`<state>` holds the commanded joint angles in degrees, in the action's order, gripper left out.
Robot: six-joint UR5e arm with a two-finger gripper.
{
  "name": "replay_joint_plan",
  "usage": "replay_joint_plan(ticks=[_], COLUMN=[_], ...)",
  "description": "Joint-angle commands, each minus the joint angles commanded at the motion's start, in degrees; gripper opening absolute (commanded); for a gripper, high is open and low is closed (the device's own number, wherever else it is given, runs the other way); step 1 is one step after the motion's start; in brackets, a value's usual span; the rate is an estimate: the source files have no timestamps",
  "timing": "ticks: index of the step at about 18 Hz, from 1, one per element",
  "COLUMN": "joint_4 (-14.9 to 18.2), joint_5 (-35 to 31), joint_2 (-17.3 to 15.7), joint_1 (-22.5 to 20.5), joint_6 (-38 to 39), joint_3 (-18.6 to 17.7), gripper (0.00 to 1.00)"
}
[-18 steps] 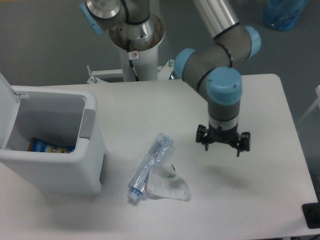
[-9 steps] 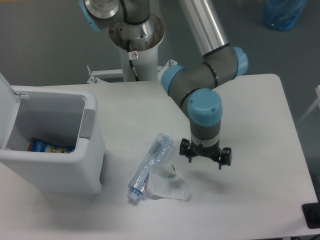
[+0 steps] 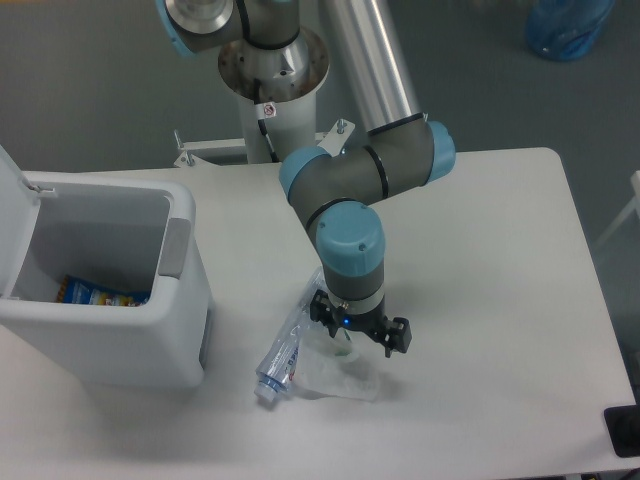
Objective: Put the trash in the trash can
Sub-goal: 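Close the gripper on the clear plastic bag, then lift the bag and carry it over the trash bin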
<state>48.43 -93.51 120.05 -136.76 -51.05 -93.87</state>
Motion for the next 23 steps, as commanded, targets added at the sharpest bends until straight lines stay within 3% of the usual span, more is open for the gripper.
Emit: replay_joint_plan(ticks=[5,7,8,9,10,19,23], joint_4=[0.09,0.26,0.52,0.96,0.96,1.05,1.05], joint_5=[-0.09,0.17,0.61,0.79,1.14,2.28,11.57], joint_2=[3.78,4.05,3.96,3.79,3.61,2.39,-1.92], joint_1=[1.41,1.5,1.5,1.59,1.85,0.89,-2.01], joint_6=[-0.81,-0.63,-0.72,-0.81,-0.28,3.32,7.71], joint_3=[4.83,4.84,4.84,4.84,4.49,4.84,5.28], gripper=[0.88,0.72,0.53,0.22,0.0,0.0,0.0])
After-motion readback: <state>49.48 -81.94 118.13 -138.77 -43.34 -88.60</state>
